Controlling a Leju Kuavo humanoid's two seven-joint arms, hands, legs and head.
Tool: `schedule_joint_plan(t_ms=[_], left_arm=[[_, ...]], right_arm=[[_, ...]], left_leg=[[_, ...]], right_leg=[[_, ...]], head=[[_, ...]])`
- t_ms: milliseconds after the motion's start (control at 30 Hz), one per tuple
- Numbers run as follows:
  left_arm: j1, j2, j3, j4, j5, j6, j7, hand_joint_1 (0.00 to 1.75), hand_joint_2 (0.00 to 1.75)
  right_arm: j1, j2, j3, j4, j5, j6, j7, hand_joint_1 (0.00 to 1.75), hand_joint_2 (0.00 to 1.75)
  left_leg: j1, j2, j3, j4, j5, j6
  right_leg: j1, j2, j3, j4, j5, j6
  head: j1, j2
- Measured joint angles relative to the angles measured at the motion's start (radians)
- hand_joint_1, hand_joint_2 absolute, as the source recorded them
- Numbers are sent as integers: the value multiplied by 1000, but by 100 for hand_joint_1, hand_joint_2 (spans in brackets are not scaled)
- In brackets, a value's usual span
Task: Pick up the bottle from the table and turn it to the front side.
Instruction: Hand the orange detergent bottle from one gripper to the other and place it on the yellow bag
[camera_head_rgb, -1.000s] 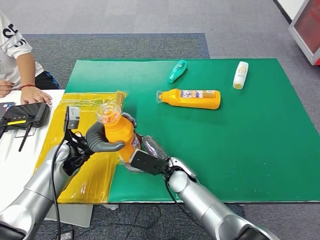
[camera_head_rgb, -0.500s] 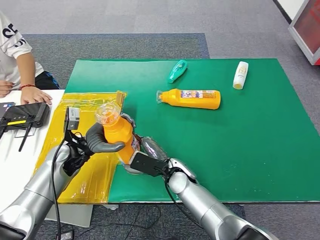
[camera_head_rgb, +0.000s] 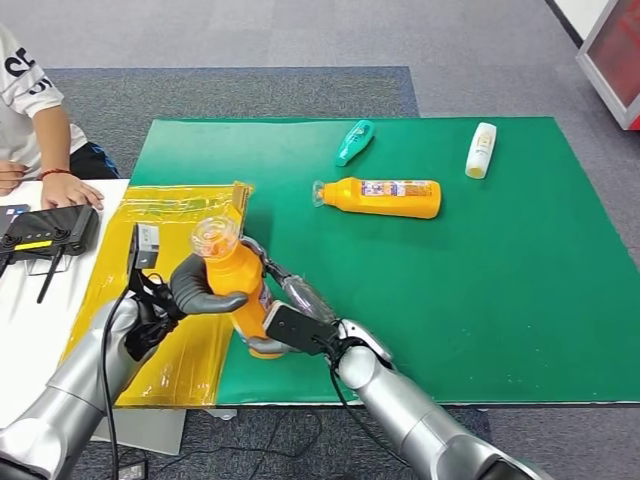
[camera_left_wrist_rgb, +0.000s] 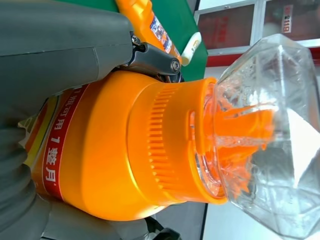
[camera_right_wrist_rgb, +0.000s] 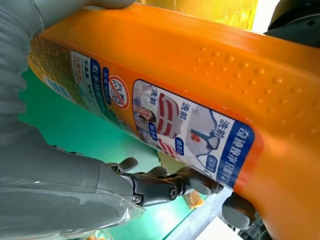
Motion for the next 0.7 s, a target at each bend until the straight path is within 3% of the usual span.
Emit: schedule_joint_plan(t_ms=[333,700], left_arm=[[25,11,0,-2,-40,18,-19,175,175],[96,71,1,-113,-118,88,-45,175,175]], right_arm=[[18,0,-32,-2,-102,76,-25,0,175],[53,-66,-235,-73,-297,153,-85,0,175]], left_leg=[[0,0,0,0,0,0],[0,0,0,0,0,0]], right_leg=[[0,0,0,0,0,0],[0,0,0,0,0,0]], head=[[0,0],[0,0]])
